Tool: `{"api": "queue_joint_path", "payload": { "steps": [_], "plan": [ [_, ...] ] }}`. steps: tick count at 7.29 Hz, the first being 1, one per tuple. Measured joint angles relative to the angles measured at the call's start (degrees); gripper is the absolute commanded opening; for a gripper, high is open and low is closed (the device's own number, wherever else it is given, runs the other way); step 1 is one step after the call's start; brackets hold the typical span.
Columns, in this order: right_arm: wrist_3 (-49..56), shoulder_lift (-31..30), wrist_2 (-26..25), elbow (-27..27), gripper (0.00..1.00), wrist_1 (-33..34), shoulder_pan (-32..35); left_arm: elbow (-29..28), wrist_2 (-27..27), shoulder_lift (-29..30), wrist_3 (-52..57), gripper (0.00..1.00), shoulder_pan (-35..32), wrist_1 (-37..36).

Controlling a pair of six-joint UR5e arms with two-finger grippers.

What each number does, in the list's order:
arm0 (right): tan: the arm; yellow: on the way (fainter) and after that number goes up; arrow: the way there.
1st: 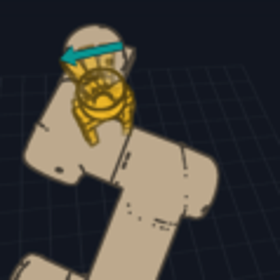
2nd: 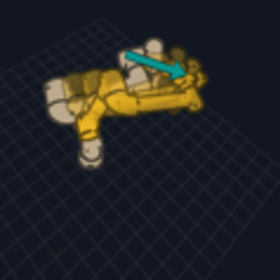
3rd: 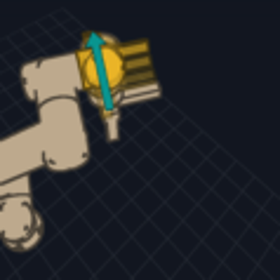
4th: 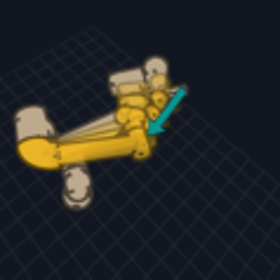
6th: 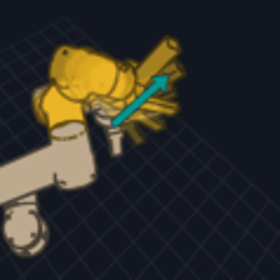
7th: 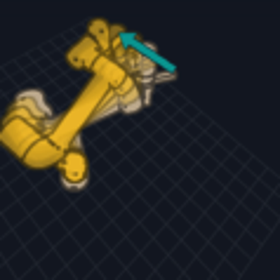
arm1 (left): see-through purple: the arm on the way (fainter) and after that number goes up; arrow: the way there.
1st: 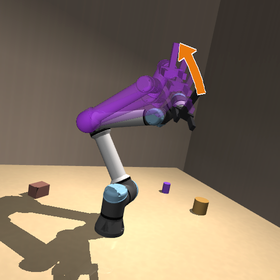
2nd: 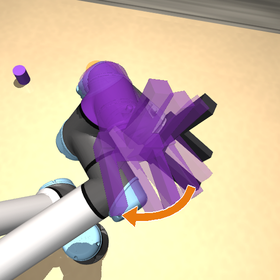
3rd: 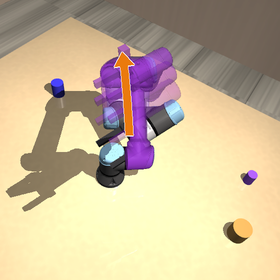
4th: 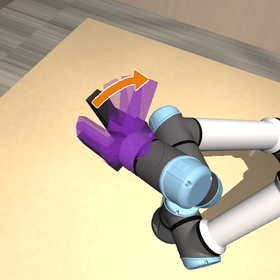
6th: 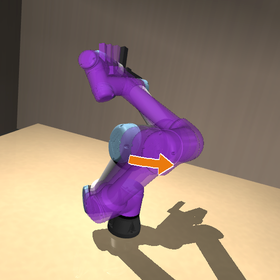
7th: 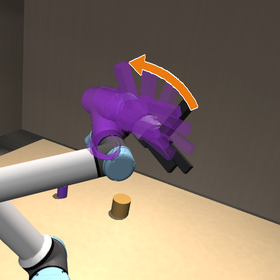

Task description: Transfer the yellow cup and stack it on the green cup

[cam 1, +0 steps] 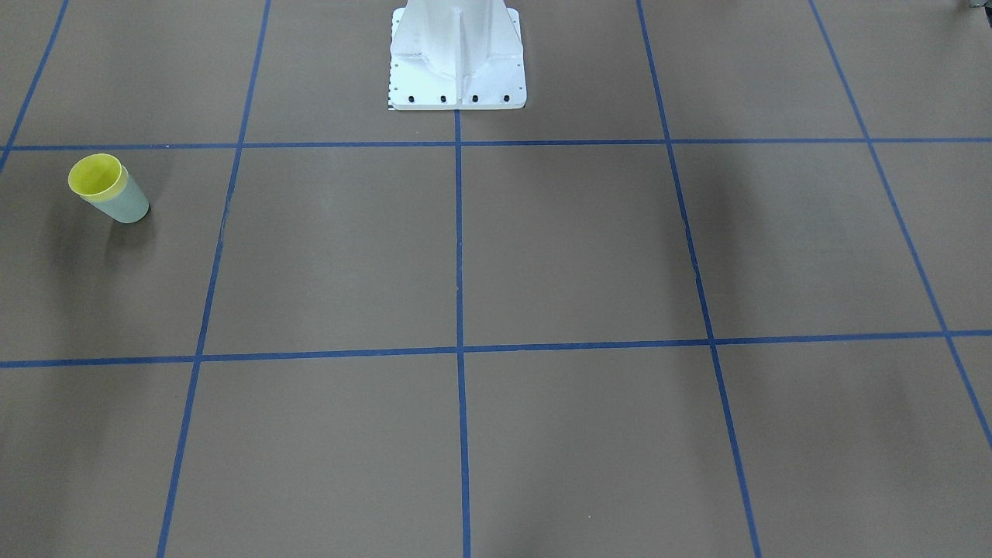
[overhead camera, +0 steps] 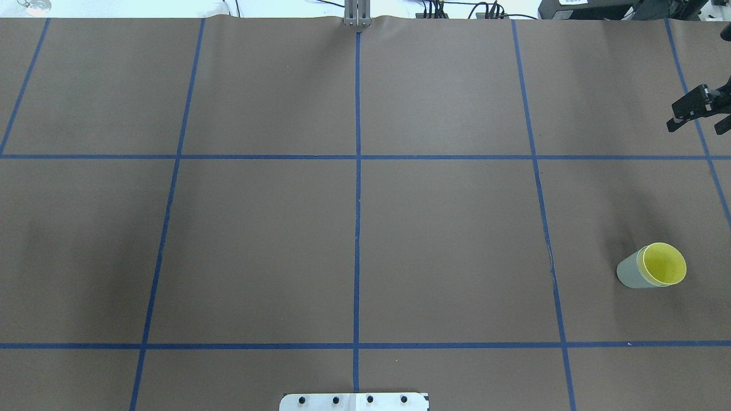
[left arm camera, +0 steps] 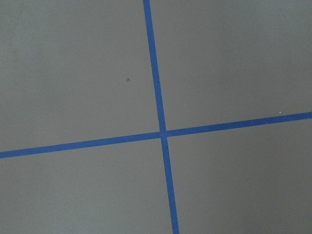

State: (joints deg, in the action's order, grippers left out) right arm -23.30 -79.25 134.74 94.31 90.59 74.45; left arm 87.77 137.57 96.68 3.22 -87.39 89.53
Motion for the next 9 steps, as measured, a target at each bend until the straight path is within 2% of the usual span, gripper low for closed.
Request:
{"api": "queue_joint_path", "payload": {
  "steps": [5, 9],
  "plan": [
    [0.45, -3.58, -0.68, 3.6, 1.0, -0.44, -0.94, 0.78, 1.05, -0.26, 0.05, 1.0, 0.46, 0.45],
    [-0.07, -0.77, -0.74, 1.74, 1.0, -0.98, -2.28, 1.65, 0.98, 0.14, -0.11, 1.0, 0.77, 0.82]
  ]
}}
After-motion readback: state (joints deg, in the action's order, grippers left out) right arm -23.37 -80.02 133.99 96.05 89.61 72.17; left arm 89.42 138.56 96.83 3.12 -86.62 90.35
